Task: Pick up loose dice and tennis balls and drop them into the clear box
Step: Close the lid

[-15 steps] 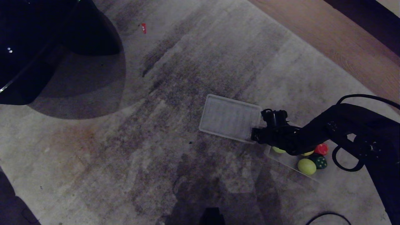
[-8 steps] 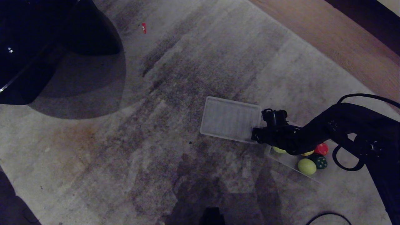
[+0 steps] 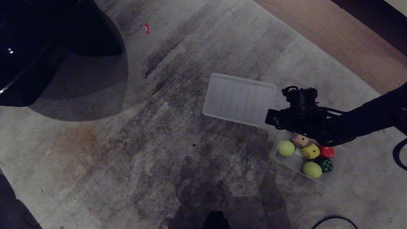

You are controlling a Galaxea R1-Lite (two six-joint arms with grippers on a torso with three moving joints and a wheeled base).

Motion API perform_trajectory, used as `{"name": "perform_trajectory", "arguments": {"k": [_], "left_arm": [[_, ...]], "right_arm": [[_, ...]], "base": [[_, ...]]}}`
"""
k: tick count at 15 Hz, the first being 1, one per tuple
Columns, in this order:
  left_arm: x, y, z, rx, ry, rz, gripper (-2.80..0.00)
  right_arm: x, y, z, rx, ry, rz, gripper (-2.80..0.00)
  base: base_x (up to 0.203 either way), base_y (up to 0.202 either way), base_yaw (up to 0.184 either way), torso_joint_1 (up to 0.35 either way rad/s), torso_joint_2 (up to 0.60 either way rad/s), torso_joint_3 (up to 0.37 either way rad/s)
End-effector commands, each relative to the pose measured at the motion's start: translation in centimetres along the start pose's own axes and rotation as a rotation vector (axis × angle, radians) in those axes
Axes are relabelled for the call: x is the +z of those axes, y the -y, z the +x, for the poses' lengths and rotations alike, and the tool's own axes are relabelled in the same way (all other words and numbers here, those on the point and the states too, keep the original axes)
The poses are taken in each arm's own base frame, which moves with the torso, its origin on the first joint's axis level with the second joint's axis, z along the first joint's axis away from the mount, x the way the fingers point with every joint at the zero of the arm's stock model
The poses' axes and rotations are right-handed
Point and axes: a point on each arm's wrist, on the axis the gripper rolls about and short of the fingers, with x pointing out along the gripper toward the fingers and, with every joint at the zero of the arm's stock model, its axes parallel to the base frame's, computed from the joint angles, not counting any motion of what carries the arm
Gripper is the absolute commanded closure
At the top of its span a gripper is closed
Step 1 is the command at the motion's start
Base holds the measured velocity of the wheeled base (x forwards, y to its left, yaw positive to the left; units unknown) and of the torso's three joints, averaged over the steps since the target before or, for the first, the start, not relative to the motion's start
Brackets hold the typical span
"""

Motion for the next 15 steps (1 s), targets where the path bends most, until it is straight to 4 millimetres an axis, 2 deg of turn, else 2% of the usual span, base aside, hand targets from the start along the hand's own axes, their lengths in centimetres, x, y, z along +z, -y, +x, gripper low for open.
{"name": "perform_trajectory", "arguments": {"k": [1,3,5,7,8,11,15], "left_arm": [[0.0,0.0,0.0,0.001,-0.002,-0.001,0.0],[0.0,0.0,0.0,0.001,-0.002,-0.001,0.0],[0.0,0.0,0.0,0.001,-0.002,-0.001,0.0],[0.0,0.0,0.0,0.001,-0.002,-0.001,0.0],[0.0,0.0,0.0,0.001,-0.002,-0.001,0.0],[0.0,0.0,0.0,0.001,-0.002,-0.001,0.0],[0.0,0.0,0.0,0.001,-0.002,-0.001,0.0]], "right_arm": [[4.0,-0.4,-7.4,0.038,0.099,0.016,0.0],[4.6,0.2,-13.1,0.042,0.1,0.009,0.0],[4.0,1.4,-19.8,0.047,0.102,-0.015,0.0],[1.8,3.2,-25.5,0.035,0.09,-0.052,0.0],[0.1,4.6,-27.9,0.011,0.075,-0.074,0.0],[-5.6,7.9,-33.0,-0.047,0.056,-0.124,0.0],[-11.7,9.9,-37.0,-0.081,0.037,-0.154,0.0]], "base": [[0.0,0.0,0.0,0.0,0.0,0.0],[0.0,0.0,0.0,0.0,0.0,0.0],[0.0,0.0,0.0,0.0,0.0,0.0],[0.0,0.0,0.0,0.0,0.0,0.0],[0.0,0.0,0.0,0.0,0.0,0.0],[0.0,0.0,0.0,0.0,0.0,0.0],[0.0,0.0,0.0,0.0,0.0,0.0]]}}
